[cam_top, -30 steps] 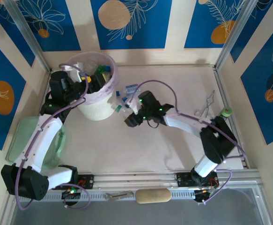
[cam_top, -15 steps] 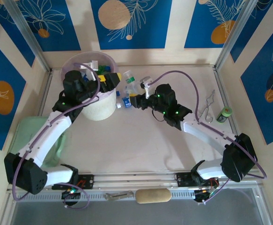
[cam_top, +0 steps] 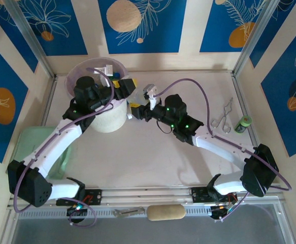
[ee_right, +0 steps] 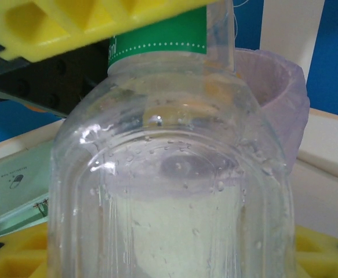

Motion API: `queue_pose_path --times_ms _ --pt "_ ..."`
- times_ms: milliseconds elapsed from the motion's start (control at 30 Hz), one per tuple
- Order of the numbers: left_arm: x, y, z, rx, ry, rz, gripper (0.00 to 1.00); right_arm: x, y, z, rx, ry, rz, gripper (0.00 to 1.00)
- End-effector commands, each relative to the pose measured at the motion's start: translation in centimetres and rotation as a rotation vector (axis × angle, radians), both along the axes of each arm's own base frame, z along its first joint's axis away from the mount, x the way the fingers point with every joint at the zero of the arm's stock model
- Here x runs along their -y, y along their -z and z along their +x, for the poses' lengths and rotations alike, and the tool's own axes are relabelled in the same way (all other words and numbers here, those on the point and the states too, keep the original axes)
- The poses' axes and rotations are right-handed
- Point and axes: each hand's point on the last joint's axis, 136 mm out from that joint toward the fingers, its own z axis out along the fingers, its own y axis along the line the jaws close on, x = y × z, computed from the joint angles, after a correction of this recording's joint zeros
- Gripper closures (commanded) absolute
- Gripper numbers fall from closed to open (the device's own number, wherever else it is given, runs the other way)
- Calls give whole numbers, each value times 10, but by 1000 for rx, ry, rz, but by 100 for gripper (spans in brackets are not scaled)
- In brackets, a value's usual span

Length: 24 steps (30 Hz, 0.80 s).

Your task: Put the plastic bottles in the bin

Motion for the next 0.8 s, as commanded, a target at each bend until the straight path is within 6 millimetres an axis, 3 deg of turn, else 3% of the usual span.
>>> queue_pose_path --times_ms 0,167,400,500,767 --pt "8 -14 -6 22 46 -25 20 -6 -34 -1 97 -9 59 55" --pt "10 -19 -11 39 75 -42 44 -11 -34 4 102 -3 56 55" --pt "8 -27 -15 68 69 -34 56 -19 -38 10 121 -11 49 52" --pt "3 -33 -14 97 38 -12 66 -20 -40 11 118 -11 48 45" --pt "-16 -62 -2 180 -63 9 69 -18 -46 8 116 -13 66 14"
